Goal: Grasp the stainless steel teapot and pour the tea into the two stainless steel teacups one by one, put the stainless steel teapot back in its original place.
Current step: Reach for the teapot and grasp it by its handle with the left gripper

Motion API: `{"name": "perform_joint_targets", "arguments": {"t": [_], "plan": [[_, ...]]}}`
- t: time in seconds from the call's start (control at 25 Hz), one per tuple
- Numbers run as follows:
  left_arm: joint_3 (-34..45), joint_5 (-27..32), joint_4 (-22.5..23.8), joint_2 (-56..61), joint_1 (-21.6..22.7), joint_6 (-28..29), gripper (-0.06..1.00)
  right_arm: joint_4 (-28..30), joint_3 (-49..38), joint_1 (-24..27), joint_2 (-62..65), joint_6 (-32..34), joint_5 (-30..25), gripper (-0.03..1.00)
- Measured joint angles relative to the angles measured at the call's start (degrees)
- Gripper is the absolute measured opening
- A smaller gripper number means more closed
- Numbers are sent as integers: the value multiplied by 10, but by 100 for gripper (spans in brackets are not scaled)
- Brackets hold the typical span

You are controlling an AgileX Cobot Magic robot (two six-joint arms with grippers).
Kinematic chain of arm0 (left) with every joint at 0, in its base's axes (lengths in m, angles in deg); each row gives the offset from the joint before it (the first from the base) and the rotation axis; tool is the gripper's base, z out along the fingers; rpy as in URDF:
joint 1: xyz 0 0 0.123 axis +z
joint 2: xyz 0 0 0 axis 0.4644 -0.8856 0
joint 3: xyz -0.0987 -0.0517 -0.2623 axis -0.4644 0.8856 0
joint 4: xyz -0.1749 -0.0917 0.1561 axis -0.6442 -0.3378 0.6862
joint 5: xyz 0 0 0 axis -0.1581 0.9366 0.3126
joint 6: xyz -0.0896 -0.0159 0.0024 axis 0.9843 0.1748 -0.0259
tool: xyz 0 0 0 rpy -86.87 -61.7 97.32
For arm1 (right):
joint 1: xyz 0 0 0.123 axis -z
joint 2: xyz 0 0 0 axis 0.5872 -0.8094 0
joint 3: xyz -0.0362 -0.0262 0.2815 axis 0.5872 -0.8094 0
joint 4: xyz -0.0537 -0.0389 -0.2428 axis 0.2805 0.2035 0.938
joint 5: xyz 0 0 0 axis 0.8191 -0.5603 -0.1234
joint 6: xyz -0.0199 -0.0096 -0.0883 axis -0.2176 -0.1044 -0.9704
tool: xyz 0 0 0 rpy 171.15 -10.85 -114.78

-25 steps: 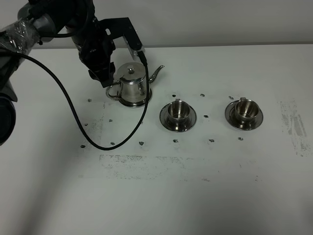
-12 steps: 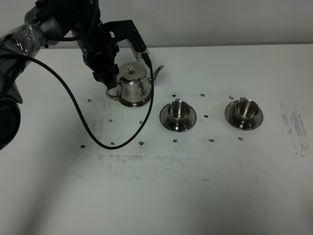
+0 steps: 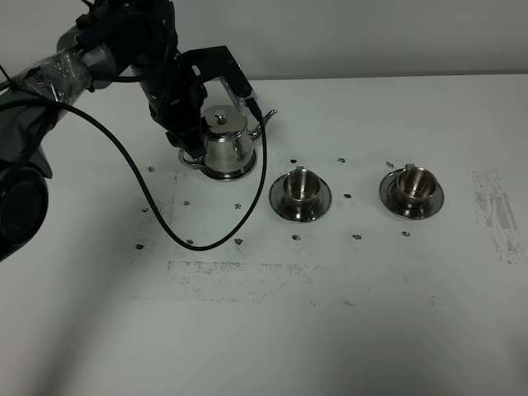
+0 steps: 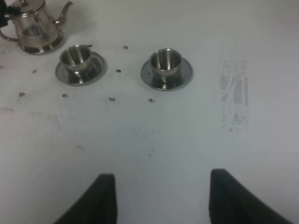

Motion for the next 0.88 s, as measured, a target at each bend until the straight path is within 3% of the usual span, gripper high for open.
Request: {"name": "perform_joint_targets", "arguments": {"t": [0.76,0.88], "plan": [[0,-21,-18,-13,-3,3,44,0,0,0,0,0,0,43],[0,-21,-18,-17,-3,18,41,0,0,0,0,0,0,43]]}}
